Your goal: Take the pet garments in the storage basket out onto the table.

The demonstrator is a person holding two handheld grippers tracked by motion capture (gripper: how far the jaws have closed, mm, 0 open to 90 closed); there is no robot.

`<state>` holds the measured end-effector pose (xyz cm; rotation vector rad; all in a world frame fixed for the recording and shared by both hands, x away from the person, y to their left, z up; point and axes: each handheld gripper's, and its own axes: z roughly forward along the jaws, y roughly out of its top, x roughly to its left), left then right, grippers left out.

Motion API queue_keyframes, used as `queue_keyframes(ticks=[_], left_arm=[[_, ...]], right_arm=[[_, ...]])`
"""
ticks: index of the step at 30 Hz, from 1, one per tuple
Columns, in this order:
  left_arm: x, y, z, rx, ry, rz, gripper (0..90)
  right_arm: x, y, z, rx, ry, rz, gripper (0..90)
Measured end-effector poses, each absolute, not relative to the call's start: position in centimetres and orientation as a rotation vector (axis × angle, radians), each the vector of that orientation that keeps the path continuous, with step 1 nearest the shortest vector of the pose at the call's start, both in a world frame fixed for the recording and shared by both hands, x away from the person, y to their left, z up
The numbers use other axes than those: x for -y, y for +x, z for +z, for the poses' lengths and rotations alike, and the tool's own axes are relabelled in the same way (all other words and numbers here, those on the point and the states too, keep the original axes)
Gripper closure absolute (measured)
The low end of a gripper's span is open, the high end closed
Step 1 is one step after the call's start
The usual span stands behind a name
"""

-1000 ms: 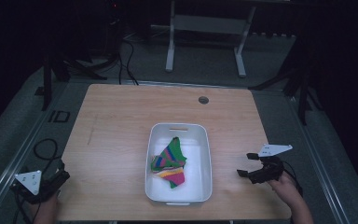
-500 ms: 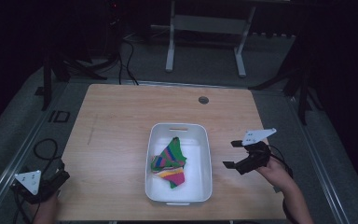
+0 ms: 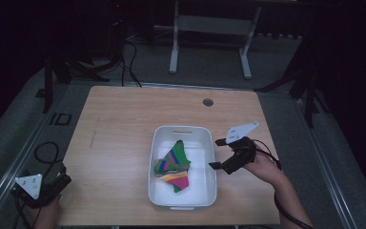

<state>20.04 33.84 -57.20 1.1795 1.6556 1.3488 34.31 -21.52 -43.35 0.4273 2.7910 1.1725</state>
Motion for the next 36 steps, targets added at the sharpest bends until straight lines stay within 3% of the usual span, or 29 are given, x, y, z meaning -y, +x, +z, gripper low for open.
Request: queue_keyframes(ticks=[36], left_arm=[[-33.9, 20.0, -57.2, -1.639, 1.187, 1.331, 0.4]], right_arm=[[6.6, 35.5, -48.2, -3.01, 0.116, 0.811, 11.8]])
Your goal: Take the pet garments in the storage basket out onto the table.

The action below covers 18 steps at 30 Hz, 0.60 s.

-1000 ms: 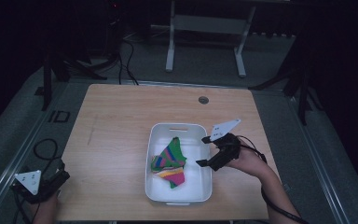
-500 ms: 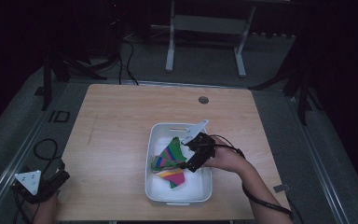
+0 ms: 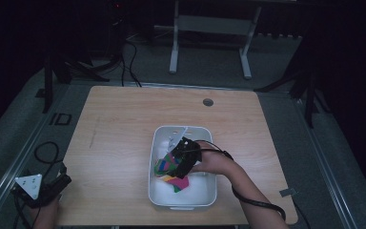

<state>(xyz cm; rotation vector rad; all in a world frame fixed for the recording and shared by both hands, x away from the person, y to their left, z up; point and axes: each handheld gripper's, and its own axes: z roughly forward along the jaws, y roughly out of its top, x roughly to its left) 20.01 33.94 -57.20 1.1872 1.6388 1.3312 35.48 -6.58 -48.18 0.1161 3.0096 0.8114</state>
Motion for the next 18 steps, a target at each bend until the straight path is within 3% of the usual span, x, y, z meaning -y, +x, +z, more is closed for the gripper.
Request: queue_keyframes(ticks=[13, 15, 18], left_arm=[[-33.9, 20.0, -57.2, -1.636, 1.19, 1.331, 0.4], [-33.9, 20.0, -57.2, -1.636, 1.193, 1.33, 0.4], [-33.9, 20.0, -57.2, -1.635, 1.191, 1.331, 0.4]], right_arm=[[4.3, 34.9, -52.2, -3.078, 0.065, 0.51, 14.2], [4.1, 34.8, -52.2, -3.068, 0.057, 0.489, 19.5], [4.1, 34.7, -52.3, -3.019, 0.012, 0.454, 34.6]])
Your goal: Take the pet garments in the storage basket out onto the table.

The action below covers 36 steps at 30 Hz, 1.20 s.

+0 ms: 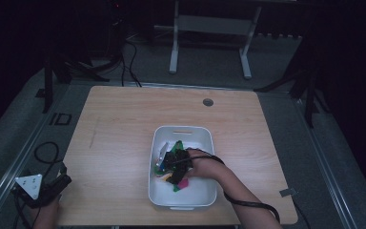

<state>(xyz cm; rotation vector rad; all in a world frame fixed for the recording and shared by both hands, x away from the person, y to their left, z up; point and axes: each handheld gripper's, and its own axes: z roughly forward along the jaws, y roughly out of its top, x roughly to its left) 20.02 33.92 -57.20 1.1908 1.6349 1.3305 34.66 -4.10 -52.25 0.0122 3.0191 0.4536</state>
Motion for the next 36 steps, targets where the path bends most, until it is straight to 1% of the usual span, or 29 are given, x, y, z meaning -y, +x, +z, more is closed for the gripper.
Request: queue_keyframes(ticks=[4, 6, 9, 17, 25, 26, 36], left_arm=[[-33.9, 20.0, -57.2, -1.635, 1.191, 1.331, 0.4], [-33.9, 20.0, -57.2, -1.636, 1.19, 1.331, 0.4], [-33.9, 20.0, -57.2, -1.637, 1.19, 1.33, 0.4], [-33.9, 20.0, -57.2, -1.638, 1.19, 1.33, 0.4], [-33.9, 20.0, -57.2, -1.641, 1.191, 1.332, 0.4], [-33.9, 20.0, -57.2, -1.641, 1.191, 1.332, 0.4], [-33.9, 20.1, -57.2, -1.639, 1.188, 1.331, 0.4]], right_arm=[[4.1, 34.4, -52.1, -2.964, -0.012, 0.418, 56.9], [4.0, 34.3, -51.9, -2.959, -0.012, 0.404, 65.5], [4.0, 34.2, -51.6, -2.954, -0.027, 0.399, 71.6], [5.2, 34.4, -50.0, -2.95, 0.005, 0.449, 73.5], [6.6, 34.5, -46.8, -2.925, 0.024, 0.549, 73.6], [6.6, 34.5, -46.8, -2.925, 0.024, 0.549, 73.6], [7.5, 34.6, -40.9, -2.848, 0.014, 0.653, 73.6]])
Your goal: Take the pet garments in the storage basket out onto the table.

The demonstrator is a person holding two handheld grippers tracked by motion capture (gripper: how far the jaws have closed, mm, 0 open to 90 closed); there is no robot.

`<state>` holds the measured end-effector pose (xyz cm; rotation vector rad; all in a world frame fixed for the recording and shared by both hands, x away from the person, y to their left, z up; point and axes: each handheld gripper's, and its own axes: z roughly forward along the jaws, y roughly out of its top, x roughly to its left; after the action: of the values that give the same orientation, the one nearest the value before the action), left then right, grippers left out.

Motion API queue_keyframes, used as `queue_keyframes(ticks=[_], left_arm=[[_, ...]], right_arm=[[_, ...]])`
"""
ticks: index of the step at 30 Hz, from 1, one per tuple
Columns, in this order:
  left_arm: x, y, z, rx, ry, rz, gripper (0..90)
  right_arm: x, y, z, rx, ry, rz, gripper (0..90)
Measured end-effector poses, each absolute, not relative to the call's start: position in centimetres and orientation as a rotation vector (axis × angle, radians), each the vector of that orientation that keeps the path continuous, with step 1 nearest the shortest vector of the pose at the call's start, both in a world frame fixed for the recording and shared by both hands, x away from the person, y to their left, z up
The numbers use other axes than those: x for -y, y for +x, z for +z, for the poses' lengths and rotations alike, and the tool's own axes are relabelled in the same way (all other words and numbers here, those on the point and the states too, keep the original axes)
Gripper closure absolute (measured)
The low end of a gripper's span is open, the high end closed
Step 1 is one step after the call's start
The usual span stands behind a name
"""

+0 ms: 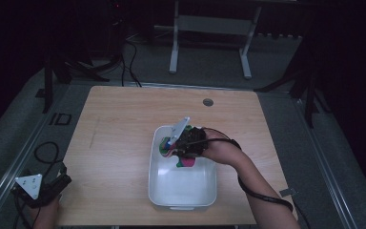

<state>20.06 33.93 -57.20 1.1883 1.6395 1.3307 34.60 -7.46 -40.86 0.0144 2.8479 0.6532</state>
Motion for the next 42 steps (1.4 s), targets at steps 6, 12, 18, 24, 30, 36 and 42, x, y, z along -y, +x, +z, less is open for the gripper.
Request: queue_keyframes(ticks=[6, 12, 18, 24, 30, 36, 42], left_arm=[[-34.0, 20.1, -57.2, -1.64, 1.188, 1.33, 0.4], [-33.9, 20.0, -57.2, -1.64, 1.187, 1.332, 0.4], [-33.9, 20.1, -57.2, -1.641, 1.186, 1.333, 0.4], [-33.9, 20.1, -57.2, -1.642, 1.184, 1.334, 0.4], [-33.9, 20.0, -57.2, -1.642, 1.186, 1.335, 0.4], [-33.9, 20.1, -57.2, -1.643, 1.187, 1.336, 0.4], [-33.9, 20.1, -57.2, -1.643, 1.187, 1.337, 0.4]], right_arm=[[8.0, 34.7, -38.4, -2.809, 0.013, 0.624, 73.6], [10.0, 35.0, -36.3, -2.772, 0.058, 0.621, 73.6], [12.9, 35.7, -35.2, -2.748, 0.142, 0.61, 73.5], [16.6, 36.6, -34.9, -2.724, 0.257, 0.594, 73.5], [20.1, 37.1, -35.6, -2.702, 0.352, 0.577, 73.5], [23.3, 37.5, -36.5, -2.678, 0.449, 0.572, 73.5], [25.1, 38.0, -38.3, -2.675, 0.526, 0.559, 73.4]])
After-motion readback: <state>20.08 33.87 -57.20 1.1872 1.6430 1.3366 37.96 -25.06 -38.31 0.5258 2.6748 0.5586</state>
